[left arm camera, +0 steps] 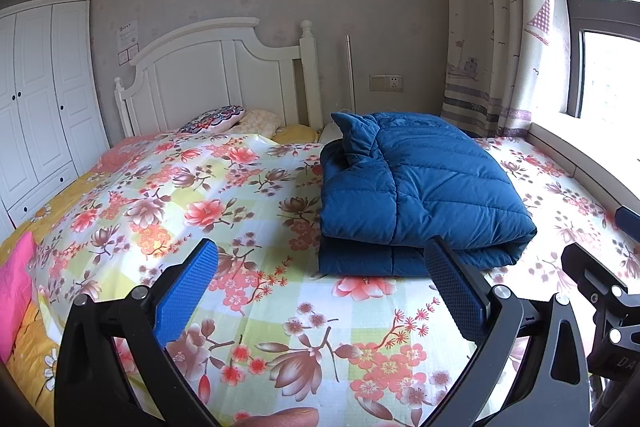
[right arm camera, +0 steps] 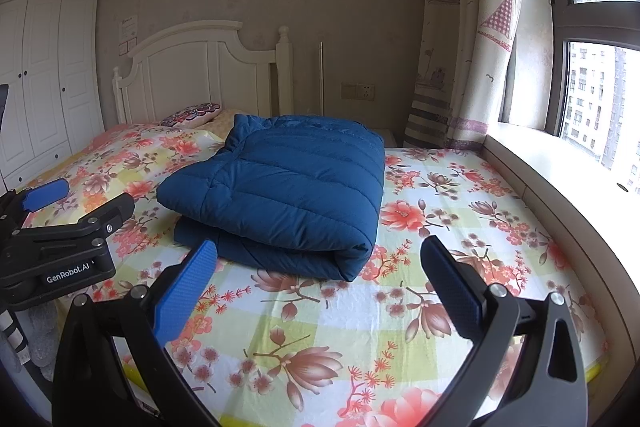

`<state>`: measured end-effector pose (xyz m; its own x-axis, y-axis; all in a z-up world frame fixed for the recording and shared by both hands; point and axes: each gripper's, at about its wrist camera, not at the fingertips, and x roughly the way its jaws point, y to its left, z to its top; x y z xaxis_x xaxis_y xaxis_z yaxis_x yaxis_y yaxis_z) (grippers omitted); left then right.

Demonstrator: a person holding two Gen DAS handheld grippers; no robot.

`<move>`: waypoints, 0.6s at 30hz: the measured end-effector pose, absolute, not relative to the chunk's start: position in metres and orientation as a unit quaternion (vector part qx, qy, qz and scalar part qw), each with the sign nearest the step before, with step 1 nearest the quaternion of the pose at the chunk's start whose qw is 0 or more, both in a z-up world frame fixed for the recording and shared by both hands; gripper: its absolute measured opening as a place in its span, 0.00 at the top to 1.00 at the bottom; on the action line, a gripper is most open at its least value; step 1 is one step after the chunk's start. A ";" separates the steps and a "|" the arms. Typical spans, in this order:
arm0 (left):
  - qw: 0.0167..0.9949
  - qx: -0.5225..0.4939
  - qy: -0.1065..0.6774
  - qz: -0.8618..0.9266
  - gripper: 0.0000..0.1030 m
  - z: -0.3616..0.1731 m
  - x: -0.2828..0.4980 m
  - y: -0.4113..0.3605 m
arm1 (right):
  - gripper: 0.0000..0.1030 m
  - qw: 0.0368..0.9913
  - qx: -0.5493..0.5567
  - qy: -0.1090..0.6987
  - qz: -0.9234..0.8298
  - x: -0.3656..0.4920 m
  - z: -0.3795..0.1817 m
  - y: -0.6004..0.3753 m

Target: Fold large clothes

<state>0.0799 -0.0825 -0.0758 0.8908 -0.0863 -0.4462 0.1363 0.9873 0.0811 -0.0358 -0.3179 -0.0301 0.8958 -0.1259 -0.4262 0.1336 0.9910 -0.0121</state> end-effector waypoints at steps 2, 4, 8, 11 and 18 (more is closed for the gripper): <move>0.970 0.055 0.228 -0.060 0.04 -0.077 0.081 -0.083 | 0.02 0.973 0.009 0.221 -0.066 -0.035 -0.032 -0.318; 0.969 0.055 0.232 -0.064 0.04 -0.080 0.083 -0.085 | 0.02 0.972 0.009 0.224 -0.065 -0.033 -0.035 -0.318; 0.966 0.056 0.242 -0.070 0.04 -0.088 0.091 -0.088 | 0.02 0.969 0.016 0.236 -0.065 -0.026 -0.043 -0.319; 0.964 0.051 0.247 -0.081 0.04 -0.094 0.100 -0.091 | 0.02 0.967 0.018 0.246 -0.064 -0.019 -0.048 -0.319; 0.952 0.096 0.273 -0.104 0.04 -0.075 0.163 -0.075 | 0.02 0.964 0.007 0.252 -0.090 0.004 -0.030 -0.359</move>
